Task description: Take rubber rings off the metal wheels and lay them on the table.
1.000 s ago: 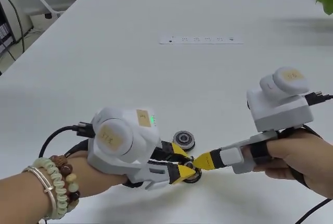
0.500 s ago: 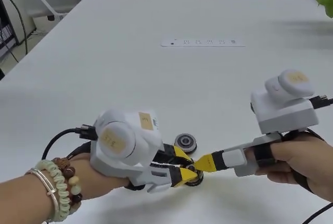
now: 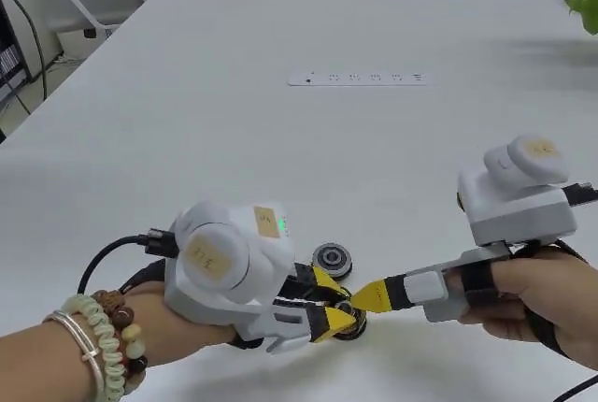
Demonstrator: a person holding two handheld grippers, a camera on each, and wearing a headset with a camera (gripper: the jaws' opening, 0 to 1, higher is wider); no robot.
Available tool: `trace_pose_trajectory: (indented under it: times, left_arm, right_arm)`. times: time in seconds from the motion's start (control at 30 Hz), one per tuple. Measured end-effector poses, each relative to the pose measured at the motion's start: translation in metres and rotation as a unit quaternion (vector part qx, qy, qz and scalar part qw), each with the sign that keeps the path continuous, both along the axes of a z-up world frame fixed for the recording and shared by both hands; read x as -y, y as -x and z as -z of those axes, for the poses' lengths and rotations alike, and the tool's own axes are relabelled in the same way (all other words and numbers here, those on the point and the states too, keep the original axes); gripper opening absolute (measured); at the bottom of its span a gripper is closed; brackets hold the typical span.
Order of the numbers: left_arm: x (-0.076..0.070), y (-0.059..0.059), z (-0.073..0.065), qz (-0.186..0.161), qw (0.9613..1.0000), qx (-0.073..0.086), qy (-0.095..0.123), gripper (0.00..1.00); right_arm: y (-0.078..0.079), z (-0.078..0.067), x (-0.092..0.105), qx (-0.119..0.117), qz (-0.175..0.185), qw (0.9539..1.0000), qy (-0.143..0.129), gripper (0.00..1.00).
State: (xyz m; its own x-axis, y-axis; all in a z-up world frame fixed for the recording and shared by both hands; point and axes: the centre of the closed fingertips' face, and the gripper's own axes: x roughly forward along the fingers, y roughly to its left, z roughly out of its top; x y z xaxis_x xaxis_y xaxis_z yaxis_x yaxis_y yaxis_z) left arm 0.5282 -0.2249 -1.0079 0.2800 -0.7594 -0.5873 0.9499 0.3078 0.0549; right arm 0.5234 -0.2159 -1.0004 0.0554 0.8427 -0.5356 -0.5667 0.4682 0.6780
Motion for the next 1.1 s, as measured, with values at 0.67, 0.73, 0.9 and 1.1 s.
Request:
trace_pose_trajectory:
  times: [0.67, 0.73, 0.9, 1.1]
  left_arm:
    - [-0.007, -0.009, -0.023, -0.016, 0.9999, -0.007, -0.001, 0.23]
    - [-0.008, -0.011, -0.031, -0.015, 0.9999, 0.002, 0.006, 0.24]
    - [-0.012, -0.013, -0.044, -0.019, 0.9996, 0.014, 0.014, 0.32]
    - [-0.020, -0.014, -0.066, -0.030, 0.9984, 0.019, 0.044, 0.37]
  right_arm:
    - [-0.007, 0.000, 0.005, 0.005, 0.014, 0.9999, 0.008, 0.00]
    - [-0.008, -0.002, 0.005, 0.004, 0.016, 0.9999, 0.004, 0.00]
    - [-0.010, -0.008, 0.004, 0.009, 0.019, 0.9998, -0.006, 0.00]
    - [-0.011, -0.016, 0.002, 0.014, 0.023, 0.9995, -0.019, 0.00]
